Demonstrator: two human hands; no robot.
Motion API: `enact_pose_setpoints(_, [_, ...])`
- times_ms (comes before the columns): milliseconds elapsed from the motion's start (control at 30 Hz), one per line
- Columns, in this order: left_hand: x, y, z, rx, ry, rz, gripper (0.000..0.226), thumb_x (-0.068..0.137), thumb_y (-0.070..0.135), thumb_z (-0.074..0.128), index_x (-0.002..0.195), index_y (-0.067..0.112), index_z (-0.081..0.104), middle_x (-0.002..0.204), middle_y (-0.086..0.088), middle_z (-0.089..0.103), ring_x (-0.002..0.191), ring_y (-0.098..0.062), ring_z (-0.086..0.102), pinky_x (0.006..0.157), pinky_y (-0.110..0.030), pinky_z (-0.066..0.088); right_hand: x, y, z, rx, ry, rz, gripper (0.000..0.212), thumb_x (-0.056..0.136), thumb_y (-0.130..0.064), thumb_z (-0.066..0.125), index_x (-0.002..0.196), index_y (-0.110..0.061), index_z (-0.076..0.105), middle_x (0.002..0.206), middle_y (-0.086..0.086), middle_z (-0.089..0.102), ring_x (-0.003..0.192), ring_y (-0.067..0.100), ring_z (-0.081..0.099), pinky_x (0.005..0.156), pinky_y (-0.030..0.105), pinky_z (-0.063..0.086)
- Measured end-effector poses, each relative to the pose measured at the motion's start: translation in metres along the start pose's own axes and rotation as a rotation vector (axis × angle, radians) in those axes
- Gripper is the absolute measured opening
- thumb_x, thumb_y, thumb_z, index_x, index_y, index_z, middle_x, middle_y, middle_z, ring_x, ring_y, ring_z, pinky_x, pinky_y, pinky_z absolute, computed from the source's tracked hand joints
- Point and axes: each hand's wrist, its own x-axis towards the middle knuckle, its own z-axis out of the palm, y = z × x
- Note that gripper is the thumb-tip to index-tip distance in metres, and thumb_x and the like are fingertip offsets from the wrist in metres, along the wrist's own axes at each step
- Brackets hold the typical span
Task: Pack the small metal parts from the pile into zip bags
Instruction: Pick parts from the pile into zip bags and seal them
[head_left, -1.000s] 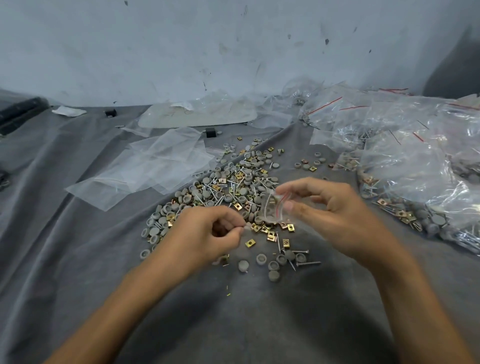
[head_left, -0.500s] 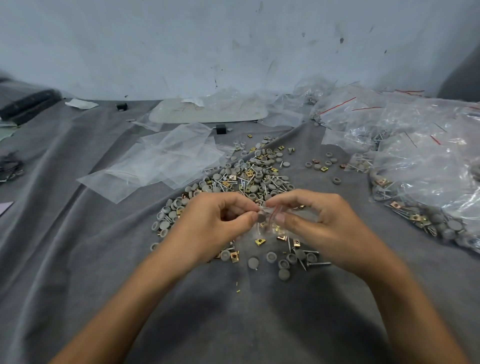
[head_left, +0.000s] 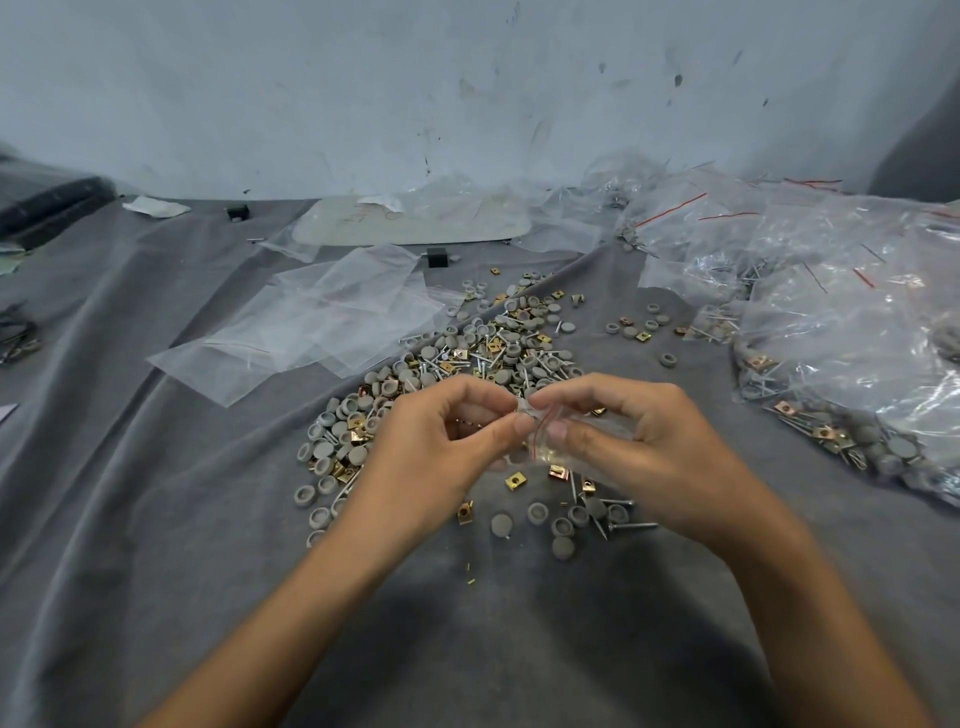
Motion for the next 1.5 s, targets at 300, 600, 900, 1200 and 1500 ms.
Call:
enact_pose_setpoints(300, [-0.006,0.01,0.015,-0.163,-0.065,-0.082,0.027,0.1,-0.003,0.052,0.114,0.016,0.065,0.105,-0.002,0.076,0.098,-0.005,0.071,0.081,-0.016,0.054,0.0,0.003,-0.003,-0.005,0.054,0.004,0.021,0.092,-0.016,0.074,0.107,-0.03,0.077,0.098,-0.017,0.076,0.102,0.003,0.069,0.09,0.022,0.052])
enact_pose_setpoints(600, [-0.011,0.016,0.003,0.049,-0.071,-0.008,0.028,0.1,0.007,0.055,0.116,0.027,0.066,0.108,0.01,0.073,0.102,-0.005,0.069,0.089,-0.026,0.057,-0.002,0.004,-0.011,0.002,0.128,0.024,0.017,0.093,-0.018,0.073,0.106,-0.028,0.077,0.095,-0.011,0.076,0.098,0.008,0.07,0.089,0.029,0.055])
enact_pose_setpoints(900, [-0.021,-0.004,0.006,1.149,-0.383,0.148,0.023,0.098,0.047,0.054,0.106,0.026,0.059,0.101,0.008,0.063,0.105,-0.018,0.053,0.088,-0.037,0.047,-0.003,0.009,-0.014,0.006,0.131,0.042,0.022,0.093,-0.016,0.074,0.105,-0.034,0.077,0.095,-0.011,0.075,0.097,0.008,0.069,0.084,0.016,0.051])
enact_pose_setpoints(1200, [-0.027,-0.008,0.021,1.126,-0.346,0.28,0.032,0.101,0.036,0.045,0.132,0.033,0.051,0.111,0.005,0.057,0.108,-0.019,0.052,0.088,-0.035,0.045,-0.004,0.005,-0.015,-0.009,0.125,0.066,0.024,0.091,-0.016,0.074,0.104,-0.037,0.077,0.095,-0.01,0.074,0.097,0.003,0.068,0.085,0.013,0.049])
enact_pose_setpoints(1500, [-0.008,0.001,-0.005,0.855,-0.208,0.146,0.01,0.094,0.04,0.063,0.093,0.03,0.06,0.085,0.016,0.061,0.083,-0.003,0.057,0.074,-0.032,0.045,-0.004,0.007,-0.01,0.036,0.054,0.091,0.021,0.092,-0.017,0.075,0.106,-0.031,0.078,0.099,-0.011,0.077,0.1,0.004,0.071,0.086,0.022,0.054])
